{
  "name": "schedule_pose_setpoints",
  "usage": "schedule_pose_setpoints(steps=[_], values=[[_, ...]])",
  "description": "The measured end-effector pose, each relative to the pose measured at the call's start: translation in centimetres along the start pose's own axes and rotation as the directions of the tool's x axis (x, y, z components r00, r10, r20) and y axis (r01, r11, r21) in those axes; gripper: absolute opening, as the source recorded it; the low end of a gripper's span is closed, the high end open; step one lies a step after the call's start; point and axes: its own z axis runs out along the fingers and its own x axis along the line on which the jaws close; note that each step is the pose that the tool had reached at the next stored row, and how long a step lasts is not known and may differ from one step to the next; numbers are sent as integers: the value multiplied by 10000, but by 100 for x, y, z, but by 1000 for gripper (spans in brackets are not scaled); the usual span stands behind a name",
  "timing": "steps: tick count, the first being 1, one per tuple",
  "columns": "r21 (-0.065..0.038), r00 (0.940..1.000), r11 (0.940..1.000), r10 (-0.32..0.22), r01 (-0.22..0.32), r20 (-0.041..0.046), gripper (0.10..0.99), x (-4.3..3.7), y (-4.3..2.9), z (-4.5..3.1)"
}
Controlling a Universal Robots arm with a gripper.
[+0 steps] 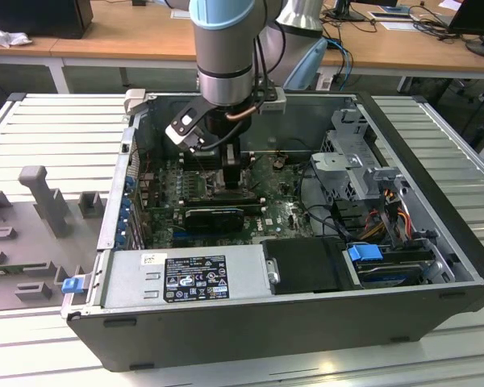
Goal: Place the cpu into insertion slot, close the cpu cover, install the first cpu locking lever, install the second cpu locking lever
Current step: 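Place the cpu into insertion slot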
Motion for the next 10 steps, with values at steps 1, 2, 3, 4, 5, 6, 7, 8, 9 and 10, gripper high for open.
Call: schedule_pose_setpoints(steps=[1, 2, 3, 4, 5, 6, 7, 8, 9, 10], values=[[1, 10000, 10000, -7, 7, 0, 533, 3, -4, 14], [1, 10000, 10000, -14, 14, -1, 533, 5, -9, 24], [1, 10000, 10000, -30, 30, -2, 533, 8, -15, 34], [2, 10000, 10000, -49, 49, -4, 533, 12, -18, 43], [2, 10000, 10000, -74, 74, -6, 533, 15, -21, 51], [3, 9999, 9999, -105, 105, -9, 533, 21, -22, 59], [5, 9999, 9999, -136, 136, -10, 533, 30, -23, 68], [4, 9999, 9999, -155, 155, -14, 533, 39, -24, 76], [5, 9998, 9998, -177, 177, -16, 533, 53, -26, 88], [4, 9998, 9998, -183, 183, -18, 533, 64, -27, 104]])
